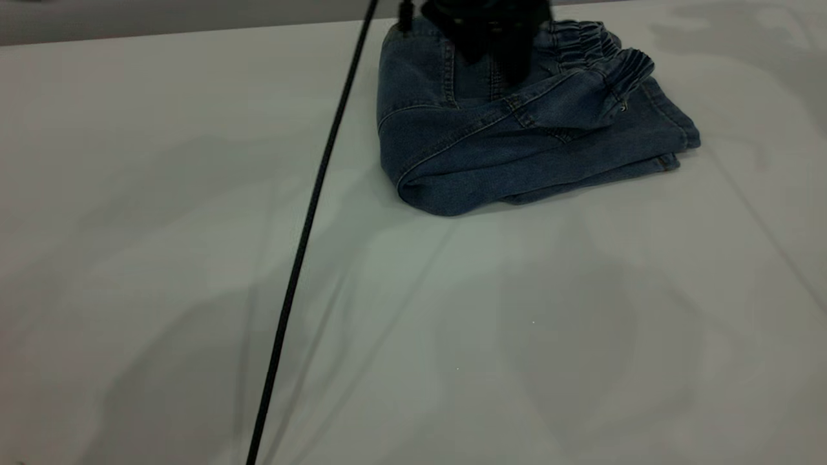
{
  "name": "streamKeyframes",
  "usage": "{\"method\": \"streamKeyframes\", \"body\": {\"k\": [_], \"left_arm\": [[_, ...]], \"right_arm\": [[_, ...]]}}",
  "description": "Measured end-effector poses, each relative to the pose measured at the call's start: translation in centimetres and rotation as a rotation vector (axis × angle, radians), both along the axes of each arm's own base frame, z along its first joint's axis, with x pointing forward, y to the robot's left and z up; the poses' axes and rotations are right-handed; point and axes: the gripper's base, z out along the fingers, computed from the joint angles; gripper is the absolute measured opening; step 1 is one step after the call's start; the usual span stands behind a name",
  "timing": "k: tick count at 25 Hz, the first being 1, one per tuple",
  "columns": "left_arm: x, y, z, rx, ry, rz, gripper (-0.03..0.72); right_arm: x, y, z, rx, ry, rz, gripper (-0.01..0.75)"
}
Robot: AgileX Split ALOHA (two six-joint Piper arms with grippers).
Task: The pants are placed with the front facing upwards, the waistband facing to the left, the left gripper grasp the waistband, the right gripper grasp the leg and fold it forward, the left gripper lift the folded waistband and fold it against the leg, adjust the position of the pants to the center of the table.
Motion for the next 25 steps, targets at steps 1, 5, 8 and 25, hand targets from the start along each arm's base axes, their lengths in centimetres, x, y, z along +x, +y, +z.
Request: {"method": "streamKeyframes", "body": {"k": [1,5,8,25], "left_arm": [[0.3,-0.3,-0.5,-0.035,-0.019,0.013,0.466],[0.9,-0.9,-3.1,-0.093,-0.05,0.045,0.466],[1.0,-1.0,-4.3,-0.089,-0.056,0.04,0.466],[-1.7,0.3,-6.6,0.096,0.208,-0.151,0.464]], "right_arm": [[0.0,0.0,0.0,0.0,0.0,0.0,0.549],[0.0,0.0,0.0,0.0,0.0,0.0,0.549],[0.0,0.0,0.0,0.003,0.0,0.001,0.549],[0.0,0.1,0.0,0.005,-0.002,0.004,0.542]]}}
